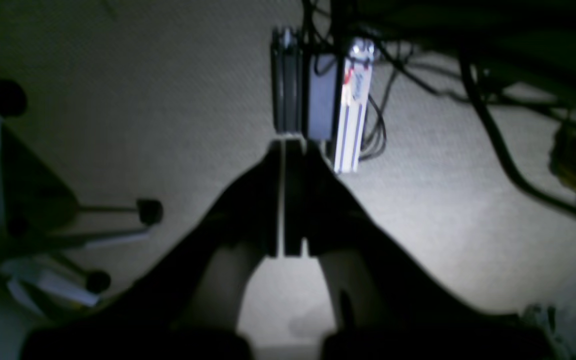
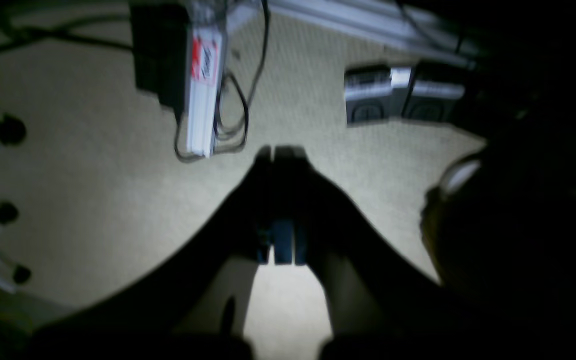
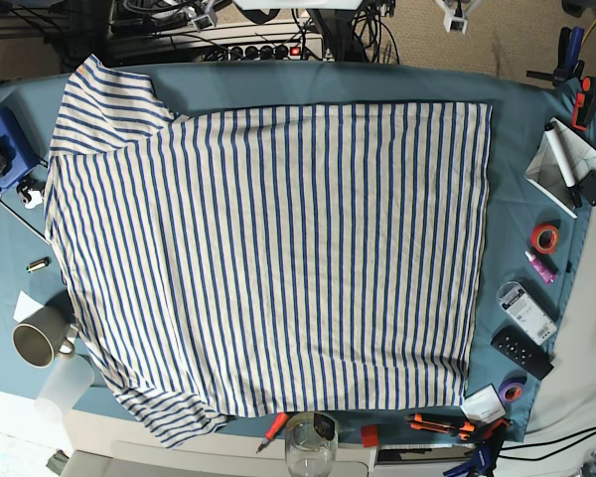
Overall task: Fold the T-shirt properly
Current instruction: 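Move both grippers down toward the shirt's shoulder corners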
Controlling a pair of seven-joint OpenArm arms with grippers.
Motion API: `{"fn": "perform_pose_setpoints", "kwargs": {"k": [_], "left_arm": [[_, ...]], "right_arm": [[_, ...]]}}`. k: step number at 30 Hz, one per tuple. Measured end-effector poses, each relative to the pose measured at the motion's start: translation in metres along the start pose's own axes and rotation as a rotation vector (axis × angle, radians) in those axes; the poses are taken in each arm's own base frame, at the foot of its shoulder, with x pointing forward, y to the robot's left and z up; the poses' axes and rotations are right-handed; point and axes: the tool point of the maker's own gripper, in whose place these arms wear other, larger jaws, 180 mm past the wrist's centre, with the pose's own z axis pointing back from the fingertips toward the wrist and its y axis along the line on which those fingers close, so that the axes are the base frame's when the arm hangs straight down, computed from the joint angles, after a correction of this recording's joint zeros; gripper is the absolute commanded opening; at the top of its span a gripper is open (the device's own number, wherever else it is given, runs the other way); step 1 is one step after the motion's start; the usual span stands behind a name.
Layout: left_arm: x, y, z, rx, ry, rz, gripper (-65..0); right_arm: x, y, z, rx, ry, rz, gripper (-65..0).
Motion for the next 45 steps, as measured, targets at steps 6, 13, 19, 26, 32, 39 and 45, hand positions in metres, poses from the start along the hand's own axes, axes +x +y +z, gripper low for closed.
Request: {"fn": "perform_pose_setpoints", "kwargs": {"k": [6, 13, 19, 26, 32, 39, 45], "left_arm": [[0.003, -0.019, 0.035, -0.039, -0.053, -0.012, -65.0], [0.023, -0.035, 0.089, -0.058, -0.109, -0.056, -65.0], [0.058, -0.015, 0.140, 0.013, -0.224, -0.073, -65.0], [0.106, 0.001, 0.191, 0.029, -0.341, -0.111, -65.0], [0.132, 0.011, 0.220, 0.075, -0.436, -0.120, -65.0], [0.138, 0.008, 0.226, 0.075, -0.456, -0.131, -65.0], [0.138, 0.008, 0.226, 0.075, -0.457, -0.131, -65.0]], "right_arm": [[-0.009, -0.006, 0.049, -0.013, -0.028, 0.062, -65.0], [0.022, -0.004, 0.113, -0.038, -0.151, 0.051, -65.0], [0.058, -0.014, 0.160, -0.070, -0.232, 0.022, -65.0], [0.113, -0.013, 0.213, -0.058, -0.387, -0.014, -65.0], [0.131, -0.019, 0.239, -0.139, -0.428, 0.068, -65.0], [0.130, -0.027, 0.239, -0.184, -0.421, 0.096, -36.3], [0.132, -0.038, 0.239, -0.250, -0.438, -0.056, -35.9]]}}
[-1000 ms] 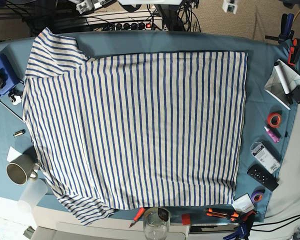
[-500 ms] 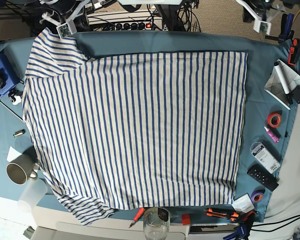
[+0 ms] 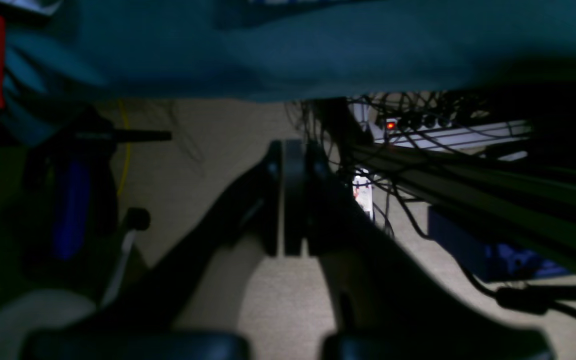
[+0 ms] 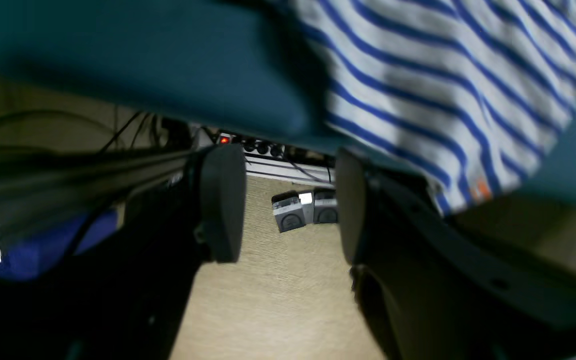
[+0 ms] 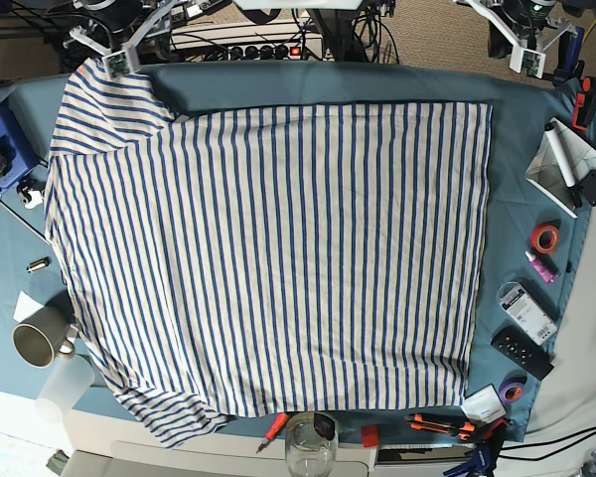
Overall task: Fold the T-shirt properly
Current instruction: 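Move both grippers down toward the shirt's shoulder corners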
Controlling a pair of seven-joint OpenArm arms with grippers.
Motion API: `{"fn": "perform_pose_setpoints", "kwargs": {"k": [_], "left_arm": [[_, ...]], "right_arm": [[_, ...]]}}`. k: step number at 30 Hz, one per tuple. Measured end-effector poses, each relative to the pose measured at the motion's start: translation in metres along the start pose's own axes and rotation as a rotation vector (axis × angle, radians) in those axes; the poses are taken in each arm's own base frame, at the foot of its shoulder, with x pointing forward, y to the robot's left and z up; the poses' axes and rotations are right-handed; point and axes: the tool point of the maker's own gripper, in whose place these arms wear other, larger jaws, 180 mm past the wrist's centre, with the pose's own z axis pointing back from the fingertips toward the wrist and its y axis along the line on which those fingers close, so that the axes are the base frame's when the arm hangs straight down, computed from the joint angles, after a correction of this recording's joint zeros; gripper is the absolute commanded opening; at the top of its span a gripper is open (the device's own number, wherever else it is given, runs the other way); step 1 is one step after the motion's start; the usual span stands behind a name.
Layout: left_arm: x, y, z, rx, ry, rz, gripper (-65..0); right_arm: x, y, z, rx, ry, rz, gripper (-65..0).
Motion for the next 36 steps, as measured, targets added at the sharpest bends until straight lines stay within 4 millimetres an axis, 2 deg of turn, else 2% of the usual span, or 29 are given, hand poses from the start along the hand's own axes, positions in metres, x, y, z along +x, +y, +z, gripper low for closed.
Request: {"fn": "perform_pose_setpoints", "kwargs": {"k": [2, 5, 9, 13, 18, 19, 20, 22, 26, 30, 36], "left_arm": [[0.000, 0.000, 0.000, 0.000, 0.001, -0.001, -65.0], [0.000, 0.000, 0.000, -0.001, 0.000, 0.000, -65.0], [0.000, 0.000, 0.000, 0.000, 0.000, 0.000, -65.0], [0.000, 0.000, 0.000, 0.000, -0.001, 0.000, -65.0], [0.001, 0.000, 0.000, 0.000, -0.002, 0.000, -65.0], [0.001, 0.000, 0.000, 0.000, -0.003, 0.000, -65.0], [0.001, 0.000, 0.000, 0.000, -0.002, 0.000, -65.0], [0.001, 0.000, 0.000, 0.002, -0.002, -0.002, -65.0], [0.001, -0.001, 0.000, -0.004, -0.002, -0.001, -65.0], [0.001, 0.000, 0.000, 0.001, -0.002, 0.000, -65.0], [0.001, 0.000, 0.000, 0.001, -0.004, 0.000, -65.0]], "right_arm": [[0.006, -0.007, -0.004, -0.036, -0.001, -0.026, -35.9], [0.018, -0.038, -0.005, -0.154, -0.029, -0.037, -35.9], [0.029, -0.086, 0.008, -0.302, -0.069, -0.057, -36.0], [0.031, -0.129, 0.030, -0.436, -0.091, -0.093, -36.0], [0.046, -0.153, 0.045, -0.496, -0.165, -0.137, -36.0], [0.047, -0.158, 0.041, -0.494, -0.188, -0.154, -36.0], [0.040, -0.164, 0.033, -0.480, -0.183, -0.196, -36.0], [0.010, -0.164, 0.011, -0.427, -0.071, -0.231, -36.0], [-0.009, -0.152, -0.016, -0.292, -0.025, -0.311, -36.0], [-0.009, -0.143, -0.023, -0.229, -0.038, -0.323, -36.0], [-0.005, -0.144, -0.023, -0.229, -0.060, -0.317, -36.0]]}}
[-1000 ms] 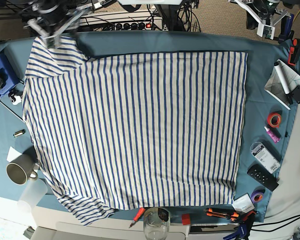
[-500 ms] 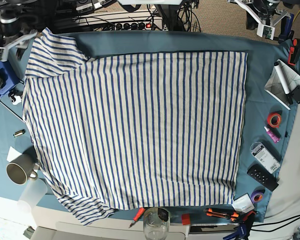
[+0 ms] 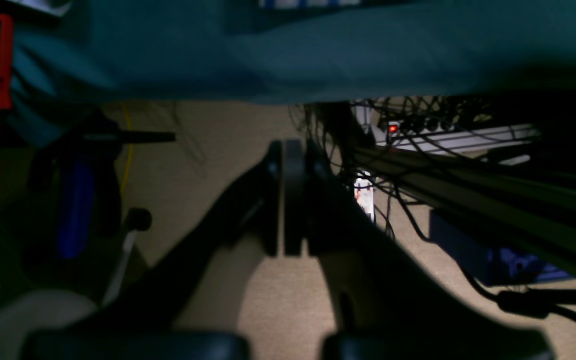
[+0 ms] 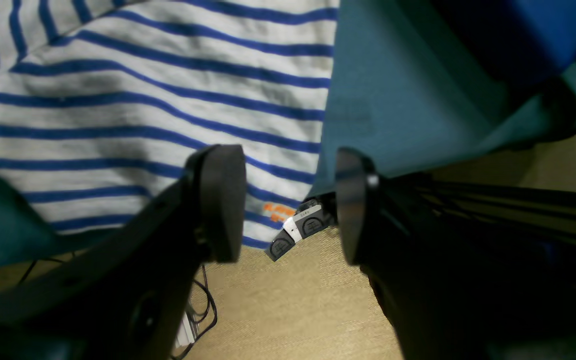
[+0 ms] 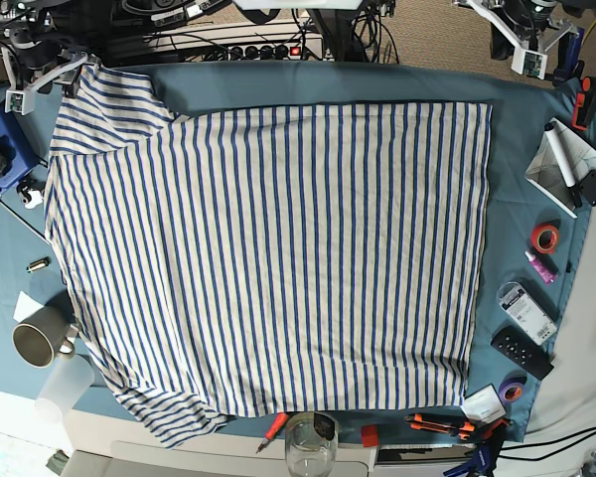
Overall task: Fold the T-shirt properly
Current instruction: 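Move both grippers down toward the shirt's shoulder corners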
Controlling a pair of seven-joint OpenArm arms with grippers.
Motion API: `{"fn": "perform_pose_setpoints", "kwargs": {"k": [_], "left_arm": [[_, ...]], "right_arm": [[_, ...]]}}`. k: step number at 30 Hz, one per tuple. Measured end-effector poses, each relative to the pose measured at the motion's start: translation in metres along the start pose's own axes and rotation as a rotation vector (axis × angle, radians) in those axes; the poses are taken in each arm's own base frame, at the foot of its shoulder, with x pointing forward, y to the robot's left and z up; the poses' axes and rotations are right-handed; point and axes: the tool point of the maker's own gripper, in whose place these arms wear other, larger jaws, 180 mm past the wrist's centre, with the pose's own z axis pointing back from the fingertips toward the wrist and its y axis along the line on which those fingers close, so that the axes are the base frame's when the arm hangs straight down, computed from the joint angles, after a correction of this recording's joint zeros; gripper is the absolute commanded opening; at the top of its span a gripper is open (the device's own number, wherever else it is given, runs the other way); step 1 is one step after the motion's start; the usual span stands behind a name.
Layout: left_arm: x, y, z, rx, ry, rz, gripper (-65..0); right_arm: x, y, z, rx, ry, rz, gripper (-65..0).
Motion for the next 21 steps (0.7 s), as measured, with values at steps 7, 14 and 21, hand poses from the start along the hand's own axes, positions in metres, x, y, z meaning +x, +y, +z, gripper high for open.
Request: {"fn": "perform_pose_setpoints", "kwargs": {"k": [7, 14, 21], "left_arm": [[0.000, 0.000, 0.000, 0.000, 0.000, 0.000, -65.0], [0.000, 0.000, 0.000, 0.000, 0.000, 0.000, -65.0], [0.008, 0.000, 0.000, 0.000, -0.039, 0.000, -65.0]], "right_arm": [[-0.003, -0.005, -0.013, 0.001, 0.004, -0.044, -36.0], [-0.023, -0.011, -0.032, 0.001, 0.058, -0.123, -36.0], [-0.027, -0.012, -0.042, 0.020, 0.045, -0.145, -36.0]]}}
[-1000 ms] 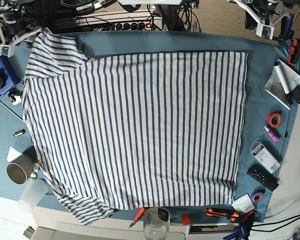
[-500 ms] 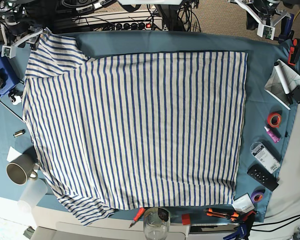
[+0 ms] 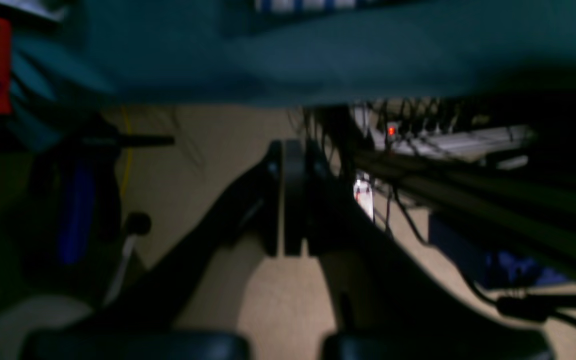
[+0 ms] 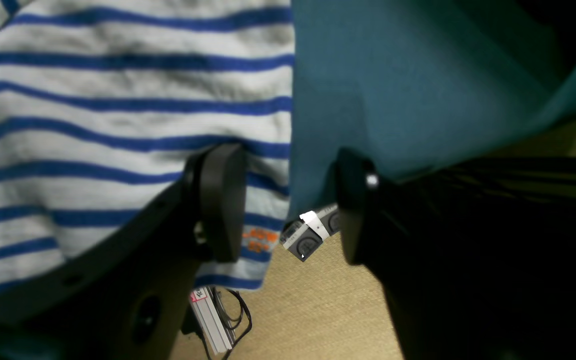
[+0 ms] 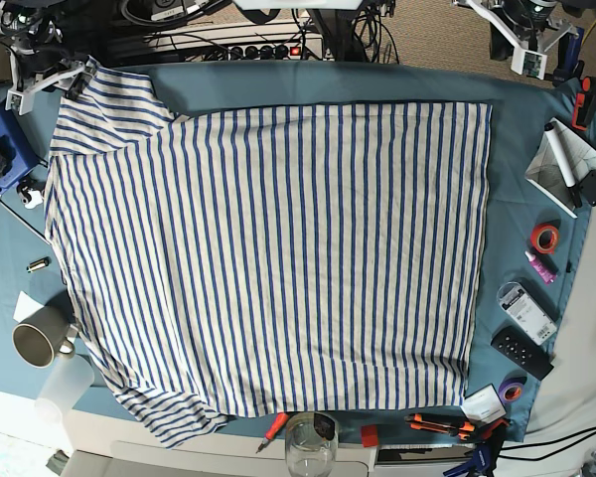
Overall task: Fold the T-shirt properly
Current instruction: 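Move both grippers down toward the shirt's shoulder corners, then grasp the shirt's shoulder edges with both grippers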
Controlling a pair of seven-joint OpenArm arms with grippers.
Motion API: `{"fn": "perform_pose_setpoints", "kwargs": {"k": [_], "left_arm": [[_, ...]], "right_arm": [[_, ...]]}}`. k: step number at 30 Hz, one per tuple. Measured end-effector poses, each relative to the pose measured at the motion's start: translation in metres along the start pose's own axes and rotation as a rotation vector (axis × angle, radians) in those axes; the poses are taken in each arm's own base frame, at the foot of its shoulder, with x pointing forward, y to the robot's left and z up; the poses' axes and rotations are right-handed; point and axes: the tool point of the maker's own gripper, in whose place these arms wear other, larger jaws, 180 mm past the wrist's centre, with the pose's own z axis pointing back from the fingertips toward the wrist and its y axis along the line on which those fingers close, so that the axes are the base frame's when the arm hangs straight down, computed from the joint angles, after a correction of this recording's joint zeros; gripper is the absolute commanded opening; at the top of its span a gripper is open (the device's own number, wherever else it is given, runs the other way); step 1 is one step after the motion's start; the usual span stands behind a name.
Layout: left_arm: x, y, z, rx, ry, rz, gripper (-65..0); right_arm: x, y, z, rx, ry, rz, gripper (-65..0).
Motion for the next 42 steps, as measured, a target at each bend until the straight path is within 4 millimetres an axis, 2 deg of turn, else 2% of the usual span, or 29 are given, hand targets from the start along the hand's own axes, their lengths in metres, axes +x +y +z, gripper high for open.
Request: {"fn": "perform_pose_setpoints", "kwargs": {"k": [4, 7, 8, 12, 24, 27, 33, 37, 40, 42], "left_arm": [[0.019, 0.002, -0.007, 0.004, -0.061, -0.003, -65.0], [0.034, 0.003, -0.012, 0.008, -0.106, -0.008, -48.5], [0.040, 0.004, -0.014, 0.008, -0.123, -0.007, -45.9], [0.056, 0.005, -0.018, 0.012, -0.169, -0.011, -45.6], [0.055, 0.005, -0.021, 0.008, -0.148, 0.003, -45.7], [0.047, 0.010, -0.026, 0.031, -0.069, 0.073, -45.8], [0.064, 0.009, -0.034, 0.016, -0.085, 0.101, -45.8], [0.051, 0.016, -0.045, 0.025, -0.075, 0.134, -45.8], [0.032, 0.022, -0.062, 0.029, -0.004, 0.169, -45.8], [0.028, 0.025, -0.071, 0.030, 0.014, 0.185, -45.8]], "right_arm": [[0.002, 0.004, 0.000, 0.028, -0.008, 0.001, -36.0], [0.003, 0.005, 0.000, 0.031, -0.009, 0.002, -36.0], [0.003, 0.004, 0.000, 0.031, -0.009, 0.002, -36.0], [0.003, 0.004, 0.000, 0.031, -0.008, 0.002, -36.0], [0.003, 0.005, 0.000, 0.035, -0.010, -0.003, -36.0], [0.003, 0.007, 0.000, 0.046, -0.012, -0.013, -36.0], [0.003, 0.007, 0.000, 0.048, -0.010, -0.014, -36.0], [0.003, 0.007, 0.000, 0.048, -0.011, -0.014, -36.0], [0.003, 0.007, 0.000, 0.048, -0.011, -0.014, -36.0], [0.003, 0.007, 0.000, 0.048, -0.011, -0.014, -36.0]]}}
